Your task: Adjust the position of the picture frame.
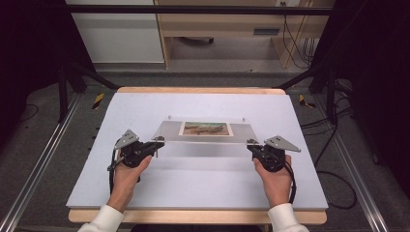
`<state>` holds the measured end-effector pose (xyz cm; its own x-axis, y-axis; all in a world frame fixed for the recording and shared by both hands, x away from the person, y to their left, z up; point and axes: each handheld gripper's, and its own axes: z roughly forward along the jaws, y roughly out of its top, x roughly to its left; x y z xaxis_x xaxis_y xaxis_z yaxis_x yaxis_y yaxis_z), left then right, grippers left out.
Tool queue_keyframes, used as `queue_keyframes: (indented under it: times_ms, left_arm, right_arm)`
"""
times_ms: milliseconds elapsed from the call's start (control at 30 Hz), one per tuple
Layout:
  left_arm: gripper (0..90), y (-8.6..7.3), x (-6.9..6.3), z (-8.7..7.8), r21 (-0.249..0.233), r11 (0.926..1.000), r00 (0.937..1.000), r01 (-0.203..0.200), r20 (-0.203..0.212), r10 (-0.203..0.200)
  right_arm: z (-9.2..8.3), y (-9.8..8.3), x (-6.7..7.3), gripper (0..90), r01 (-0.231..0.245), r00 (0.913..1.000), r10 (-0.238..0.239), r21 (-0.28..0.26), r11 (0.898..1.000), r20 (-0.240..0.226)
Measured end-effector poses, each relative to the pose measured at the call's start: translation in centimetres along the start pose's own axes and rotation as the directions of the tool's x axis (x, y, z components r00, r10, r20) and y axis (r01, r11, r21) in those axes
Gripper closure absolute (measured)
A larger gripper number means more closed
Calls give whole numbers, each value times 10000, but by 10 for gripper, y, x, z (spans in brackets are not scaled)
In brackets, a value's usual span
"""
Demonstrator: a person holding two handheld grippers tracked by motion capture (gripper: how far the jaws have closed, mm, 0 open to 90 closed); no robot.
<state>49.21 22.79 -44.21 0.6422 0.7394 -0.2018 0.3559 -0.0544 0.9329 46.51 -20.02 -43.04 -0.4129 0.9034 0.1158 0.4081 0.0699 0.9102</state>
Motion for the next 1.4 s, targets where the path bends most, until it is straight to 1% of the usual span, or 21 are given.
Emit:
queue_keyframes:
  times_ms: [200,233,300,433,467,633,700,833,900,967,1033,1133,1267,1400]
  left_arm:
    - [833,-1,-4,0,109,9999,9998,-128,-124,129]
    - [833,-1,-5,0,138,9998,9998,-164,-149,166]
    - [833,-2,-5,0,164,9998,9997,-128,-184,132]
    - [831,-5,-7,0,358,9987,9990,-360,-269,370]
    - [833,-5,-7,0,379,9987,9990,-328,-276,339]
    - [834,-8,-9,0,584,9976,9983,-379,-410,403]
    - [836,-10,-8,0,641,9974,9986,-321,-400,347]
    - [838,-14,-10,0,753,9968,9984,-279,-471,315]
    - [839,-16,-10,0,885,9957,9983,-290,-487,335]
    - [839,-19,-11,0,981,9944,9975,-390,-547,445]
    - [839,-22,-12,0,957,9945,9968,-435,-629,496]
    - [839,-25,-14,-1,1005,9941,9966,-397,-676,466]
    - [840,-26,-15,-2,1073,9932,9962,-450,-688,525]
    - [838,-25,-17,-2,1130,9919,9941,-588,-842,685]
  right_arm:
    - [0,-2,-5,836,-45,9997,46,37,10000,-245]
    - [0,-3,-5,835,6,9996,-5,45,10000,-276]
    - [0,-4,-6,836,-6,9993,8,57,10000,-373]
    - [0,-8,-6,835,127,9989,-123,97,9999,-449]
    - [0,-10,-7,836,85,9985,-81,78,9999,-546]
    - [0,-16,-7,840,-42,9980,46,64,10000,-625]
    - [0,-19,-8,842,-79,9977,86,106,9999,-670]
    - [0,-22,-7,843,-37,9981,45,130,9999,-610]
    - [0,-25,-6,845,-100,9982,111,181,9998,-581]
    - [0,-29,-5,847,-154,9983,170,289,9995,-554]
    - [0,-29,-5,848,-181,9983,198,305,9994,-555]
    - [0,-32,-4,848,-176,9988,195,425,9989,-450]
    - [1,-33,-4,848,-120,9991,138,458,9989,-402]
    - [1,-34,-4,848,-79,9989,102,484,9988,-461]
